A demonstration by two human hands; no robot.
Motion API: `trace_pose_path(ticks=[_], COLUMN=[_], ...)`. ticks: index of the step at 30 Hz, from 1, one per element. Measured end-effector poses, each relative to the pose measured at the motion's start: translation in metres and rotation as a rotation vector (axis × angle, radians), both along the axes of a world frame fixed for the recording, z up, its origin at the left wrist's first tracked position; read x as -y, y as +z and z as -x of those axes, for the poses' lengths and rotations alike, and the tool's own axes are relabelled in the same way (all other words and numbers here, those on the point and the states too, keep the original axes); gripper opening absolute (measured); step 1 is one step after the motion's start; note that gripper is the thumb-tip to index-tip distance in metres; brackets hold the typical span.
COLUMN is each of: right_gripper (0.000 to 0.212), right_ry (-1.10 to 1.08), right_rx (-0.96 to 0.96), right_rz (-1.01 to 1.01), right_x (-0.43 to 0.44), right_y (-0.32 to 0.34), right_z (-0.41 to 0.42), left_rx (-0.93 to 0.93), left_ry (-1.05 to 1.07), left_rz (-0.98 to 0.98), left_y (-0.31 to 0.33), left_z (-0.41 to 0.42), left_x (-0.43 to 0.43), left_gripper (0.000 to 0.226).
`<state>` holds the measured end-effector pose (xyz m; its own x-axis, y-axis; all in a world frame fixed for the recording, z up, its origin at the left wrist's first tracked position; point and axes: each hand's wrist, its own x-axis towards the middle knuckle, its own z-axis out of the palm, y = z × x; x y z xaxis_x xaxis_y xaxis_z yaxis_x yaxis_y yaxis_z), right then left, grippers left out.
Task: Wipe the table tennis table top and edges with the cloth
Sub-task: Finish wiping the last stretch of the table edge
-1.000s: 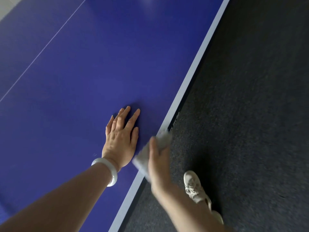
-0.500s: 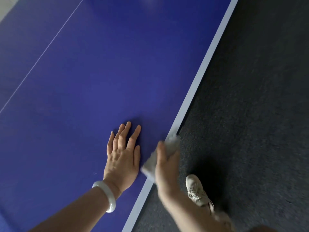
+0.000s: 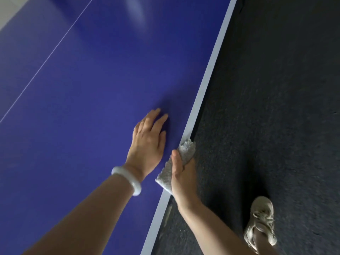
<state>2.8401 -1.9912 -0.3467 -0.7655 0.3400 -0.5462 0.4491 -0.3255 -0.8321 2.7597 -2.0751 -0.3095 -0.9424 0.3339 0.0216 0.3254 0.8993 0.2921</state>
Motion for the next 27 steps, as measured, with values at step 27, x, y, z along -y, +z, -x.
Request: trace_pose_path(ticks=[27], right_gripper=[0.049], right_ry=[-0.119], right_rx=[-0.098], right_rz=[-0.063], right_x=[-0.015], right_y=[-0.008], right_z=[0.058], left_rx=[0.017], left_ry=[0.062], left_rz=[0.164], left_y=[-0.014], left_z=[0.081], left_x=[-0.041], left_gripper=[0.059])
